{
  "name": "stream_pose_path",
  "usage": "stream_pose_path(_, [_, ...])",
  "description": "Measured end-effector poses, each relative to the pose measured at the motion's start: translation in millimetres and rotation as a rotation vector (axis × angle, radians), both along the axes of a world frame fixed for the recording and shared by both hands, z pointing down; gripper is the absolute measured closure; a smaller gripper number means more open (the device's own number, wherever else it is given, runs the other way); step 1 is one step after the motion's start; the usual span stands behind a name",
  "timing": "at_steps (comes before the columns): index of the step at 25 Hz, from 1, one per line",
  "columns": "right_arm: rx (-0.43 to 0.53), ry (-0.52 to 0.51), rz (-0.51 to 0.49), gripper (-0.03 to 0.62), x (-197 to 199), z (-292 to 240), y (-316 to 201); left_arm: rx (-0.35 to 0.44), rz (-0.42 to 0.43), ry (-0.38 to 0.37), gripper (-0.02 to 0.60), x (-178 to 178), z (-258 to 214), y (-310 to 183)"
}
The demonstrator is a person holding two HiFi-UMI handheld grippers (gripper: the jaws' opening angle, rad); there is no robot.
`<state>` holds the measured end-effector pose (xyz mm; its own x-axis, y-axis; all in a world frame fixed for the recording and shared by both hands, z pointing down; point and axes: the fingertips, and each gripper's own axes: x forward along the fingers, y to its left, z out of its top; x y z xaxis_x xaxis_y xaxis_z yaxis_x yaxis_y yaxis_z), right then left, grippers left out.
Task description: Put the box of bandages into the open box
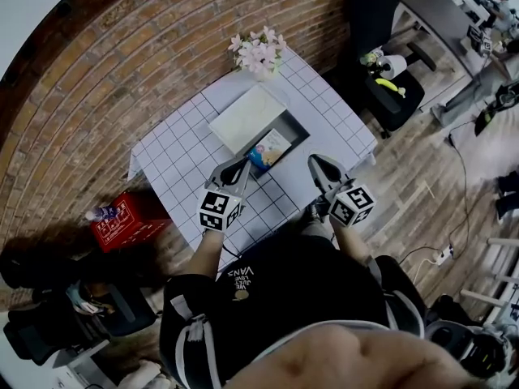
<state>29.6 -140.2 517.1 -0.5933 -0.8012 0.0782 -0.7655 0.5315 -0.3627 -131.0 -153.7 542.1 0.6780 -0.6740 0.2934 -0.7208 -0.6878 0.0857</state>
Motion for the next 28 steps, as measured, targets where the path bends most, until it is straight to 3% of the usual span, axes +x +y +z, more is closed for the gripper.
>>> stream_pose_path(11, [-0.016, 0.005, -0.033, 0.597, -1.7, -0.2, 22.8, -0.017, -0.107, 0.071, 0.569, -11.2, -1.8, 34.8])
stream_pose_path(28, [-0.058, 0.027, -0.176, 0.597, 23.0, 0.1, 58.3, -0.023, -0.231, 0.112, 0.571, 29.5, -13.8, 88.1])
